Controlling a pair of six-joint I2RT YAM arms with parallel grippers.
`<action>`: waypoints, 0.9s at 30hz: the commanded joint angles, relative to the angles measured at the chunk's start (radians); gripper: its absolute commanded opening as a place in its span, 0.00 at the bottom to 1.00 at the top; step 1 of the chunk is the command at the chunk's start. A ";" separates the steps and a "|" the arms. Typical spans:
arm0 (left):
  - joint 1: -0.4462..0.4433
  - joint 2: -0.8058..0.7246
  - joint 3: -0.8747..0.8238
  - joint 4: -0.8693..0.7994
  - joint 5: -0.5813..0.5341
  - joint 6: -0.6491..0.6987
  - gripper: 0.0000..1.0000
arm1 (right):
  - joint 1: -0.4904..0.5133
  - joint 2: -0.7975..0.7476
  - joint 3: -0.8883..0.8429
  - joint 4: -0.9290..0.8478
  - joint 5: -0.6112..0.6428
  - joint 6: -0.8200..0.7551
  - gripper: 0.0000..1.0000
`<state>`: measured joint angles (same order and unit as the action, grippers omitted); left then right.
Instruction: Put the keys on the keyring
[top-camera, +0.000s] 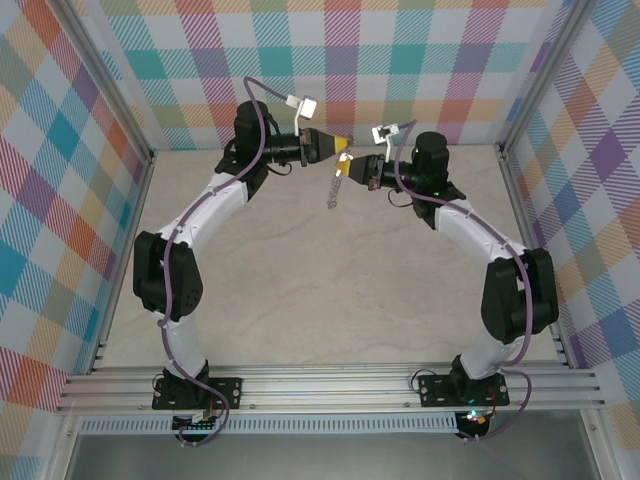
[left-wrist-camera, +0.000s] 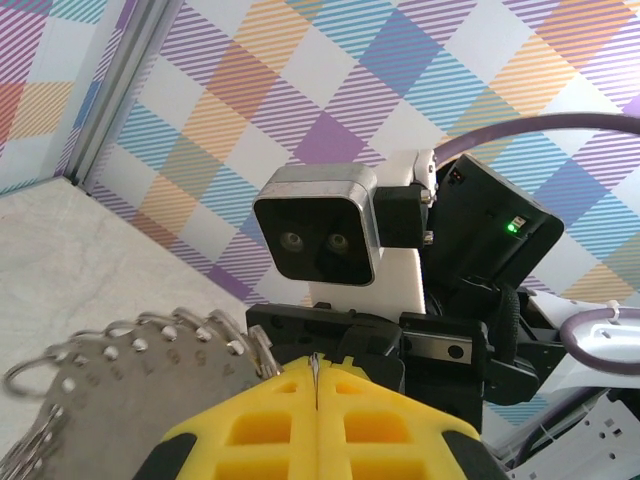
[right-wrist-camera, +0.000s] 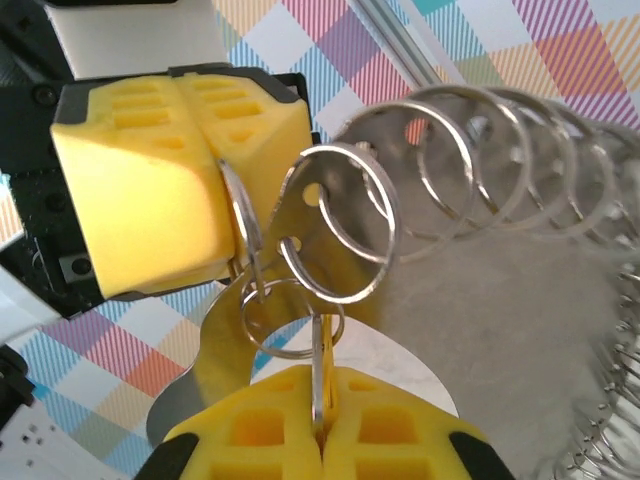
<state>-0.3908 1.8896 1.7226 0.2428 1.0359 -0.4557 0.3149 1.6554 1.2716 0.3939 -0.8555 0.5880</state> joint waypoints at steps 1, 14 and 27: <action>-0.014 -0.055 0.000 0.051 0.035 0.003 0.00 | -0.002 -0.034 0.008 -0.004 0.003 -0.030 0.00; -0.014 -0.071 -0.003 -0.001 0.031 0.061 0.00 | -0.034 -0.083 0.025 -0.183 0.012 -0.127 0.00; -0.014 -0.074 0.001 -0.059 0.029 0.116 0.00 | -0.036 -0.085 0.162 -0.496 0.025 -0.302 0.00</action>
<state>-0.3954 1.8740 1.7222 0.1814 1.0397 -0.3721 0.2817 1.5936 1.3842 -0.0055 -0.8364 0.3649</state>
